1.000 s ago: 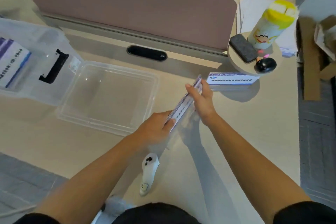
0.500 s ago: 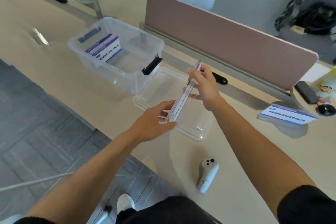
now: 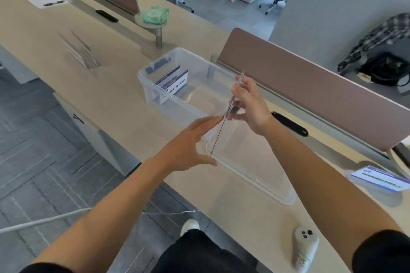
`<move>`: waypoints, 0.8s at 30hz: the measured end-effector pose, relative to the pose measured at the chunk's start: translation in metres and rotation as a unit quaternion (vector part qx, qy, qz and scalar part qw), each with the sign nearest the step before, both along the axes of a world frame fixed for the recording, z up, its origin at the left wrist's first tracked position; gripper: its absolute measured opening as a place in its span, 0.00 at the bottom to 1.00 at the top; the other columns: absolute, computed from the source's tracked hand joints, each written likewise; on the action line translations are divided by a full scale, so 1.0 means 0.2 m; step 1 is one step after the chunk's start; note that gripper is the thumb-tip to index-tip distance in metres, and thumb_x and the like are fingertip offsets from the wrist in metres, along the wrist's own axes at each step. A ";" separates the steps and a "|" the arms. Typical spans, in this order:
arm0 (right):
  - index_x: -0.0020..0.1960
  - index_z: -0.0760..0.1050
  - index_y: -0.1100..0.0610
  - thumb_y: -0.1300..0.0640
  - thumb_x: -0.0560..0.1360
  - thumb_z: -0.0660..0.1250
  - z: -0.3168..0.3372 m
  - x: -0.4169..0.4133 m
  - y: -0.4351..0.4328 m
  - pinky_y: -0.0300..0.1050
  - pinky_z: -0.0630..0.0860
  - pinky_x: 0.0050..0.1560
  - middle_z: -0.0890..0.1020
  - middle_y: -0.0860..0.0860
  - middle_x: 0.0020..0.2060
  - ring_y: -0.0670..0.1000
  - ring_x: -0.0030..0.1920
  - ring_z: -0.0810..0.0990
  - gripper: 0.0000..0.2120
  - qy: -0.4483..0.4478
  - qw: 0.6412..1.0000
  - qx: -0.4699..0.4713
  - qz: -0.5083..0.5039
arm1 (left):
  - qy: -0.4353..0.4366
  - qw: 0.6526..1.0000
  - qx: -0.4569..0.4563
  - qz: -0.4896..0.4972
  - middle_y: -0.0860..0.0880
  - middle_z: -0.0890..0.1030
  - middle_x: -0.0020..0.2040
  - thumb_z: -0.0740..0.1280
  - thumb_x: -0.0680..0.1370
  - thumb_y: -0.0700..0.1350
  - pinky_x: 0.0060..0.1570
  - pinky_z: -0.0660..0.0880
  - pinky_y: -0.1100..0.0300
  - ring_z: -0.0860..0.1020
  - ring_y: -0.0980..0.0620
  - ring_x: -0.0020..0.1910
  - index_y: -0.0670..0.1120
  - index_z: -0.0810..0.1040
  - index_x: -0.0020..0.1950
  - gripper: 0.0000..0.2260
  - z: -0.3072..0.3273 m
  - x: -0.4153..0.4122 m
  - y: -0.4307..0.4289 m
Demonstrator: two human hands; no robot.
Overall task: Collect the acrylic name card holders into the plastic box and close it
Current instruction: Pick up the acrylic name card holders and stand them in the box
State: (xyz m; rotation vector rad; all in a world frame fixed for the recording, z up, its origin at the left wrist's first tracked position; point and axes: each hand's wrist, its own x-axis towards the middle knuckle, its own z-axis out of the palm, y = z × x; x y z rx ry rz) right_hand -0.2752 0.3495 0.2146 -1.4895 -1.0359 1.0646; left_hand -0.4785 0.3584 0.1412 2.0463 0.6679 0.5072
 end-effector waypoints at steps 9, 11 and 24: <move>0.56 0.70 0.51 0.50 0.68 0.72 -0.08 0.00 0.61 0.43 0.79 0.38 0.76 0.44 0.53 0.46 0.45 0.80 0.20 0.042 0.997 0.059 0.005 | 0.035 0.998 -0.051 0.026 0.61 0.60 0.73 0.80 0.66 0.49 0.55 0.78 0.61 0.74 0.61 0.58 0.77 0.48 0.70 0.50 -0.03 0.00 0.56; 0.55 0.69 0.51 0.48 0.66 0.73 -0.09 0.02 0.74 0.44 0.80 0.38 0.75 0.45 0.53 0.46 0.46 0.79 0.22 0.059 0.996 0.067 -0.001 | 0.046 0.998 -0.035 0.017 0.63 0.61 0.72 0.80 0.67 0.48 0.53 0.77 0.65 0.74 0.65 0.57 0.77 0.48 0.70 0.50 -0.02 0.01 0.71; 0.76 0.53 0.32 0.37 0.62 0.78 -0.17 0.02 1.31 0.58 0.81 0.55 0.61 0.42 0.77 0.55 0.69 0.74 0.50 0.022 0.999 -0.039 -0.001 | 0.001 0.998 -0.055 -0.021 0.58 0.66 0.69 0.82 0.63 0.49 0.55 0.78 0.58 0.79 0.54 0.51 0.74 0.50 0.73 0.52 -0.12 -0.01 1.52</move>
